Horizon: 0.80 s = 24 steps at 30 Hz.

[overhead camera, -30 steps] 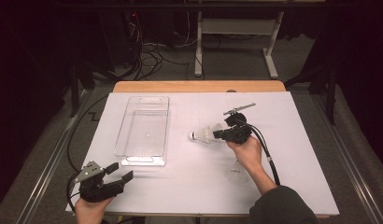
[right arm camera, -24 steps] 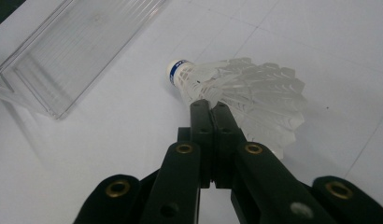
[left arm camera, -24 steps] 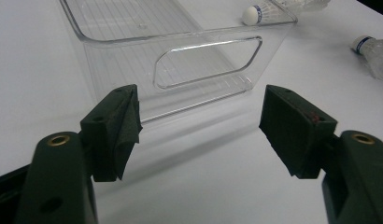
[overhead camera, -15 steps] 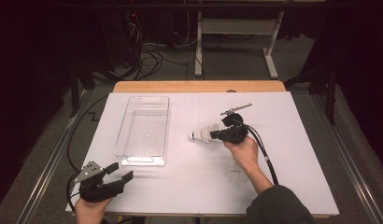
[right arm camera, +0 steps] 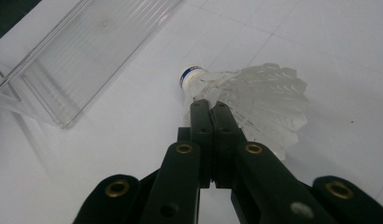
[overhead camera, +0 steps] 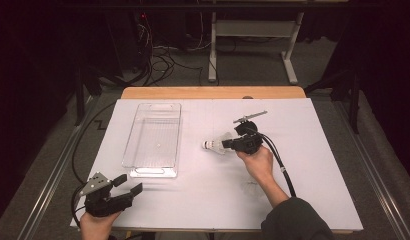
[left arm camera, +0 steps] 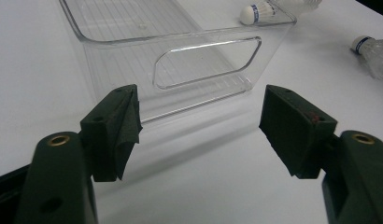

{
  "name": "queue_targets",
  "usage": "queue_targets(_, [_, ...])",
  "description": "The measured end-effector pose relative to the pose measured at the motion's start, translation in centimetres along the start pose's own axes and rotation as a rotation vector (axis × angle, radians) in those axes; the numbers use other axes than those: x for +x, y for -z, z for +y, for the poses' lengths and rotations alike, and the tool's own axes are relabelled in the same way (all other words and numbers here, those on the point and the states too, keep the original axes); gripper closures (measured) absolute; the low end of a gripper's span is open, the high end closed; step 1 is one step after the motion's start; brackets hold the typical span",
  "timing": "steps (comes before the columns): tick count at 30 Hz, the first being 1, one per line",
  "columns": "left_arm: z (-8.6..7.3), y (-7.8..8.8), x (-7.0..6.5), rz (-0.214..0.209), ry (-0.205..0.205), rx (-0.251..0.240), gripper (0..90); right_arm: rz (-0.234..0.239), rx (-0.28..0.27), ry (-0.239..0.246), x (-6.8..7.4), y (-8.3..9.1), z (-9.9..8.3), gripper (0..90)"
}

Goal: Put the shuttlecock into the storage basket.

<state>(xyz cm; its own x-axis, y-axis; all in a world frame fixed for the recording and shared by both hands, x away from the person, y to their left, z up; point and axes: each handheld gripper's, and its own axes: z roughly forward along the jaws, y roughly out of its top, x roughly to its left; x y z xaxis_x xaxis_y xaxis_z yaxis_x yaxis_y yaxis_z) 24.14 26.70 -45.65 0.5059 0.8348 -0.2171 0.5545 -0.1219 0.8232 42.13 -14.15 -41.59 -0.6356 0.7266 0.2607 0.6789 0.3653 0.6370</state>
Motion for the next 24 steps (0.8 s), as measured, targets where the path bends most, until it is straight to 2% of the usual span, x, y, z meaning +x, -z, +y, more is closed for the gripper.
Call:
queue_targets(14, [0.0,0.0,0.0,0.0,0.0,-0.001,29.8,-0.029,0.006,0.022,0.23,-0.57,0.19,90.0])
queue_targets(24, [0.0,-0.01,-0.01,-0.001,0.0,-0.002,29.8,-0.05,0.025,0.019,0.03,-0.87,0.14,89.1])
